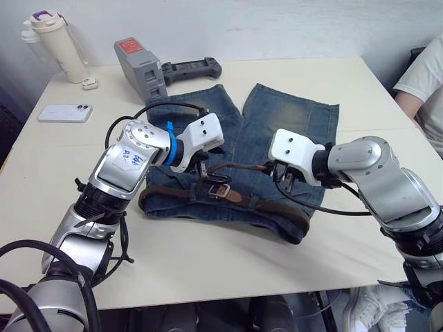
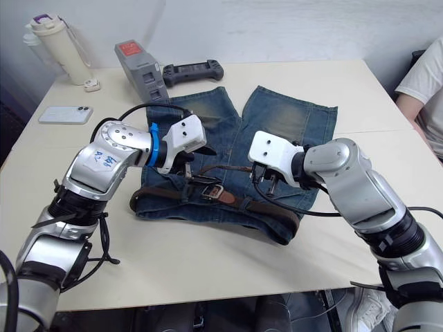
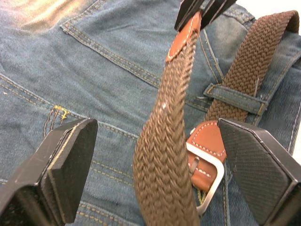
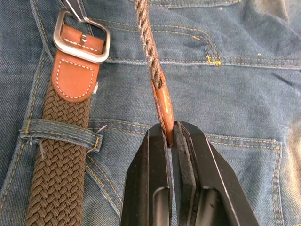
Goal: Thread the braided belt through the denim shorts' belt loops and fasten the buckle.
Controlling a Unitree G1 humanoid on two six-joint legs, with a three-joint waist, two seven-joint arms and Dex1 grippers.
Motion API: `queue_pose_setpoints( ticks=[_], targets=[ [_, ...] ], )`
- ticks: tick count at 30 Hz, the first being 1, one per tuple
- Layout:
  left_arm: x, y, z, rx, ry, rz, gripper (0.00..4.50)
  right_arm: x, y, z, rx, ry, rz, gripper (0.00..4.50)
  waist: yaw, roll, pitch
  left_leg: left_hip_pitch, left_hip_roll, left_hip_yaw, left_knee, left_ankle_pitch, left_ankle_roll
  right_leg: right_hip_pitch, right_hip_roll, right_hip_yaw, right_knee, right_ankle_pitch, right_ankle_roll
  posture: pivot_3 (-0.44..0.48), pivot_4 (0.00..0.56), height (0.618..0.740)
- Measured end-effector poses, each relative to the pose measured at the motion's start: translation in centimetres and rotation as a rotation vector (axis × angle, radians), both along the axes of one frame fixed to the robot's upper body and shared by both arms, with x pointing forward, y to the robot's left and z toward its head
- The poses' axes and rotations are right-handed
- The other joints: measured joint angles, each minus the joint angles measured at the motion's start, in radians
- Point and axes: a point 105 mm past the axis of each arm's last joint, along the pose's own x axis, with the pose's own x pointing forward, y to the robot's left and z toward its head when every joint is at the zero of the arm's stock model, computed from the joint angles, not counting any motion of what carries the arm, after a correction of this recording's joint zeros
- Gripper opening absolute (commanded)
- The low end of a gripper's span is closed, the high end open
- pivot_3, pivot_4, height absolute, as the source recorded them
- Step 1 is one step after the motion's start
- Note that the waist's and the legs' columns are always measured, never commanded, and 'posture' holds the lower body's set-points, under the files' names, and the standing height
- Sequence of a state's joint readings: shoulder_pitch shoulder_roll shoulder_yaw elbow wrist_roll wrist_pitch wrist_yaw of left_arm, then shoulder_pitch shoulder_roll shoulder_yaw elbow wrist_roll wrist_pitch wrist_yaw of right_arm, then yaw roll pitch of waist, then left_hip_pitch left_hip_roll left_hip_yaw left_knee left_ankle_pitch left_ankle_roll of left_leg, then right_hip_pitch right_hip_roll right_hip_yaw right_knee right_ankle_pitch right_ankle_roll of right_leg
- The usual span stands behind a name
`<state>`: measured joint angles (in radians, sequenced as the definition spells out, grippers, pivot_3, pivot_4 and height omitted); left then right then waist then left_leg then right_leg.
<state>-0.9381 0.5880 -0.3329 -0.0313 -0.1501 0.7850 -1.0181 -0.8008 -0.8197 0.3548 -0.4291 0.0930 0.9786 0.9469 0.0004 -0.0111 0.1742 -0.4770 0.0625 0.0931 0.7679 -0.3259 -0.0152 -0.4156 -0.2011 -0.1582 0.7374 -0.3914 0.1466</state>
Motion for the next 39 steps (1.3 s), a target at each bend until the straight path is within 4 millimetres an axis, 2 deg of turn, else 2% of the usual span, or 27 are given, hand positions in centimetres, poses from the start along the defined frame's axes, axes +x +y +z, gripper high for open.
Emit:
queue_pose_setpoints(
  ticks=[4,16,18,19,25,30,33,38,39],
  targets=[
    [0.0,0.0,0.0,0.001,-0.002,-0.003,0.04,0.0,-0.1,-0.1,0.002,0.012,-0.007,0.0,-0.002,0.0,0.0,0.0,0.0,0.0,0.0,0.0,0.0,0.0,0.0,0.0,0.0,0.0,0.0,0.0,0.15,0.65],
    [0.2,-0.3,-0.1,0.003,-0.017,0.001,0.01,-0.5,0.0,-0.5,0.04,0.083,-0.03,0.0,-0.001,0.0,0.0,0.0,0.0,0.0,0.0,0.0,0.0,0.0,0.0,0.0,0.0,0.0,0.0,0.0,0.15,0.65],
    [0.1,-0.3,-0.1,0.011,-0.025,-0.009,0.81,-0.5,0.0,-0.5,0.043,0.085,-0.032,0.0,-0.001,0.0,0.0,0.0,0.0,0.0,0.0,0.0,0.0,0.0,0.0,0.0,0.0,0.0,0.0,0.0,0.15,0.65],
    [0.0,-0.5,-0.1,0.007,-0.018,-0.024,1.06,-0.6,0.1,-0.5,0.045,0.085,-0.027,0.0,-0.001,0.0,0.0,0.0,0.0,0.0,0.0,0.0,0.0,0.0,0.0,0.0,0.0,0.0,0.0,0.0,0.15,0.65],
    [-0.3,-1.1,-0.7,0.027,-0.02,-0.052,3.73,-1.2,0.9,-0.1,0.057,0.076,0.016,0.0,-0.002,0.0,0.0,0.0,0.0,0.0,0.0,0.0,0.0,0.0,0.0,0.0,0.0,0.0,0.0,0.0,0.15,0.65],
    [-0.1,-1.0,-0.6,0.031,-0.039,-0.043,3.73,-1.2,0.9,-0.2,0.059,0.081,0.019,0.0,-0.001,0.0,0.0,0.0,0.0,0.0,0.0,0.0,0.0,0.0,0.0,0.0,0.0,0.0,0.0,0.0,0.15,0.65],
    [-0.1,-0.8,-0.6,0.037,-0.045,-0.042,2.92,-1.2,0.6,-0.1,0.051,0.078,0.012,0.0,-0.001,0.0,0.0,0.0,0.0,0.0,0.0,0.0,0.0,0.0,0.0,0.0,0.0,0.0,0.0,0.0,0.15,0.65],
    [-0.1,-0.8,-0.6,0.037,-0.043,-0.045,0.78,-1.2,0.5,-0.1,0.046,0.074,0.007,0.0,-0.002,0.0,0.0,0.0,0.0,0.0,0.0,0.0,0.0,0.0,0.0,0.0,0.0,0.0,0.0,0.0,0.15,0.65],
    [-0.2,-0.8,-0.6,0.037,-0.042,-0.048,0.46,-1.2,0.5,-0.1,0.046,0.072,0.006,0.0,-0.002,0.0,0.0,0.0,0.0,0.0,0.0,0.0,0.0,0.0,0.0,0.0,0.0,0.0,0.0,0.0,0.15,0.65]
  ],
)
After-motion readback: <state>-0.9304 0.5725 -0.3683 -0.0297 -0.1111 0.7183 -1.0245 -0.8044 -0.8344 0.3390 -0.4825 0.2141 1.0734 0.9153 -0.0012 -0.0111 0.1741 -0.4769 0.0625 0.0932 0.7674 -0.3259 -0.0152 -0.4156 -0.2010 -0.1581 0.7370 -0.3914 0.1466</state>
